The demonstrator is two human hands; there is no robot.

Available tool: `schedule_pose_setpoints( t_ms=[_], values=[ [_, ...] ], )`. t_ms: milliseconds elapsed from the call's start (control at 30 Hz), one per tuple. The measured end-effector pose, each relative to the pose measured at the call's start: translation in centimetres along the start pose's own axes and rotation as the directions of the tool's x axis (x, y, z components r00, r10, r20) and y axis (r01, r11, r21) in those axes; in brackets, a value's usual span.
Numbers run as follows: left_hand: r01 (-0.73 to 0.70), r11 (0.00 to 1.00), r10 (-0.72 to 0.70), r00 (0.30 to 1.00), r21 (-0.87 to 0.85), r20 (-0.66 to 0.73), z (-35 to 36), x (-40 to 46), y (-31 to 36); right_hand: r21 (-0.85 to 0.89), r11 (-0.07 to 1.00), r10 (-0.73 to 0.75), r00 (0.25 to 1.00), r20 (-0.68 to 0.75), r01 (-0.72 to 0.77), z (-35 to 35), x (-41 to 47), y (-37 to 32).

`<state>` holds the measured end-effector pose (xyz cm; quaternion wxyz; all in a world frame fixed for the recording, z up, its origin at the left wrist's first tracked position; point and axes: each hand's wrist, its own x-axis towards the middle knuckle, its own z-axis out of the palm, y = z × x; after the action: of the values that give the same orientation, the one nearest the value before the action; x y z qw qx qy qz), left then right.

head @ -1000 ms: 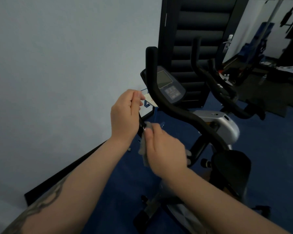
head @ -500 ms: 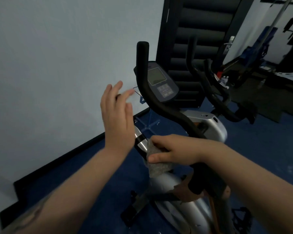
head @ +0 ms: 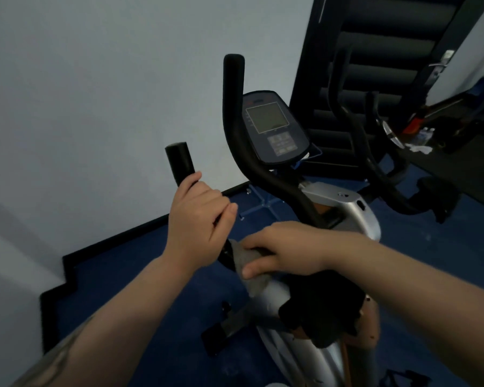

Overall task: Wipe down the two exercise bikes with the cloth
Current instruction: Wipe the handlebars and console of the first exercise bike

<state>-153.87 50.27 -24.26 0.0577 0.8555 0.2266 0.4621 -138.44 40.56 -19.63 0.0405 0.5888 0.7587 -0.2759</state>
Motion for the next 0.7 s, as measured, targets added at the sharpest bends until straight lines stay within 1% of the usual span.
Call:
schedule_pose_setpoints(
  t_ms=[67, 167, 300, 333, 433, 533, 600, 667, 700],
  values=[
    [-0.001, 1.000, 0.001, 1.000, 0.019, -0.012, 0.2, -0.1, 0.1, 0.008, 0.999, -0.044, 0.998, 0.032, 0.044, -0.3, -0.6, 0.8],
    [0.017, 0.999, -0.017, 1.000, 0.048, 0.001, 0.3, -0.2, 0.2, -0.117, 0.990, -0.075, 0.994, 0.083, 0.084, -1.8, -2.4, 2.8],
    [0.071, 0.994, -0.070, 0.997, 0.080, -0.018, 0.3, -0.3, 0.7, -0.301, 0.948, -0.101, 0.994, 0.028, 0.105, -1.2, -1.6, 2.2],
    [0.080, 0.993, -0.078, 0.997, 0.087, -0.023, 0.3, -0.3, 0.8, -0.300, 0.946, -0.125, 0.992, 0.026, 0.127, -0.5, -1.0, 1.6],
    [0.097, 0.990, -0.095, 0.995, 0.102, -0.025, 0.2, -0.4, 1.0, -0.172, 0.966, -0.189, 0.981, 0.042, 0.193, 0.3, 0.0, 1.3],
    [0.122, 0.987, -0.120, 0.992, 0.100, -0.026, 0.2, -0.4, 1.4, -0.110, 0.968, -0.213, 0.969, 0.125, 0.227, -1.4, -0.9, 3.0],
    [0.136, 0.985, -0.134, 0.991, 0.107, -0.026, 0.1, -0.4, 1.6, -0.178, 0.953, -0.221, 0.963, 0.153, 0.247, -1.9, -1.5, 3.9],
    [0.141, 0.982, -0.138, 0.990, 0.122, -0.033, 0.1, -0.5, 1.7, -0.293, 0.922, -0.233, 0.967, 0.099, 0.252, -1.4, -1.6, 3.9],
    [0.141, 0.981, -0.138, 0.990, 0.131, -0.036, 0.0, -0.5, 1.8, -0.315, 0.914, -0.243, 0.967, 0.079, 0.256, -0.9, -1.3, 3.5]
  ],
)
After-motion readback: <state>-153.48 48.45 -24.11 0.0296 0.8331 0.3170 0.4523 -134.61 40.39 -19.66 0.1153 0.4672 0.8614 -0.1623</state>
